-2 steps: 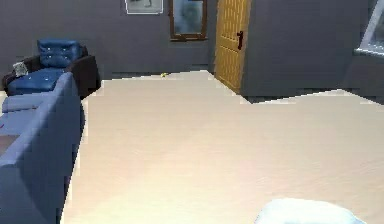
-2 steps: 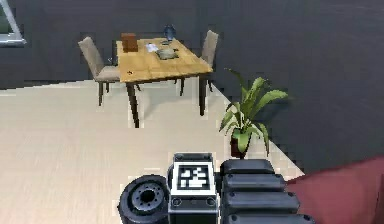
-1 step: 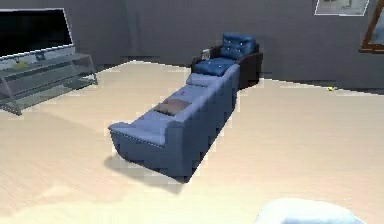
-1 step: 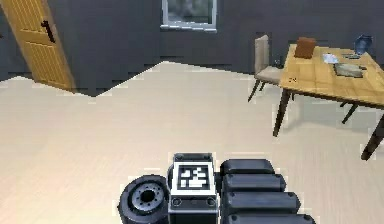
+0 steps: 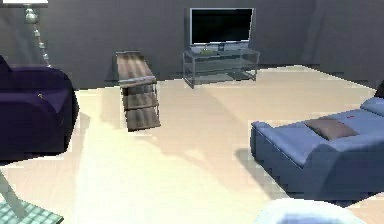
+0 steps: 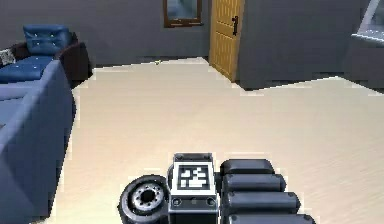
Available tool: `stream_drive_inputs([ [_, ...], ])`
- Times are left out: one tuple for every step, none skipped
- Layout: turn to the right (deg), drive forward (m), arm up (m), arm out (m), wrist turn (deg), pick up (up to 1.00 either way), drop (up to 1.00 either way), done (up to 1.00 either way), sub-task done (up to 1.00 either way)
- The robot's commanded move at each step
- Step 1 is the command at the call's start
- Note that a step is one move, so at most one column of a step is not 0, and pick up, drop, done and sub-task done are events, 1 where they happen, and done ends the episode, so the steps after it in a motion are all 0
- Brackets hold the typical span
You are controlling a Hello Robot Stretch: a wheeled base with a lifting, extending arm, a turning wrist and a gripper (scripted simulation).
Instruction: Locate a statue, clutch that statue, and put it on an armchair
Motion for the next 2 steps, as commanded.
stream_drive_inputs([
  [-42.0, 0.0, 0.0, 0.0, 0.0, 0.0, 0.0, 0.0, 0.0],
  [45.0, 0.0, 0.0, 0.0, 0.0, 0.0, 0.0, 0.0, 0.0],
])
